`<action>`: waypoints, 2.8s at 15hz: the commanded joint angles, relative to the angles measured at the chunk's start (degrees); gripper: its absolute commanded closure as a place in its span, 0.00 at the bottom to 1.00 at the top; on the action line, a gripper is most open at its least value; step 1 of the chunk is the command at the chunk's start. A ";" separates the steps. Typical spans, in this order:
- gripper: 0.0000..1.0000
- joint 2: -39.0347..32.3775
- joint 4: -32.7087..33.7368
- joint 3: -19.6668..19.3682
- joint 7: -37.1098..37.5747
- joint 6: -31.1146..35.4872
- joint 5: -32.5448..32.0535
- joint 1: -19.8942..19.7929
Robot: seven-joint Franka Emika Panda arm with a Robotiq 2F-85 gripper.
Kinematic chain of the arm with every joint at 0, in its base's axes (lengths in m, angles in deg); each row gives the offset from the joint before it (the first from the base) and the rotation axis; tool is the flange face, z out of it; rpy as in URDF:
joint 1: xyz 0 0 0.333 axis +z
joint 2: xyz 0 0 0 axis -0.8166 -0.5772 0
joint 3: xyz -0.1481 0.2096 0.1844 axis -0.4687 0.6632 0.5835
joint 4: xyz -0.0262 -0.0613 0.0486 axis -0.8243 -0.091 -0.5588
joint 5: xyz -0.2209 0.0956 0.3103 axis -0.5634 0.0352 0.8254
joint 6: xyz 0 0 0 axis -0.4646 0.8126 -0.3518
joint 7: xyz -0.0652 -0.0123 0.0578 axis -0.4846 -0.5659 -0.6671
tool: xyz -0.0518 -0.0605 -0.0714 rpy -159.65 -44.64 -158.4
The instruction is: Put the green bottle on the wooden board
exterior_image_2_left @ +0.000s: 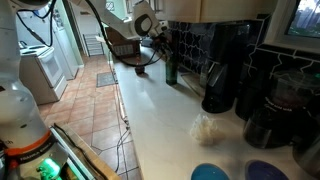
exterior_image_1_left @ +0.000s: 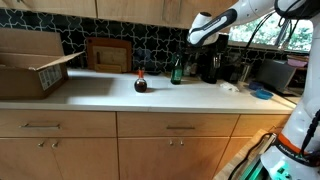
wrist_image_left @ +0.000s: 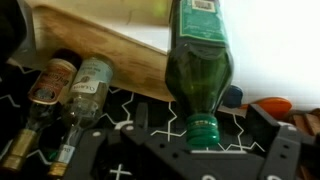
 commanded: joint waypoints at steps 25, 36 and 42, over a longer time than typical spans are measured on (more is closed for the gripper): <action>0.00 -8.16 8.09 -1.19 20.46 -2.28 -10.50 2.71; 0.38 -10.62 12.26 -2.16 18.65 -3.92 -10.18 1.66; 0.39 -8.90 12.17 -1.64 16.78 -8.19 -10.23 1.51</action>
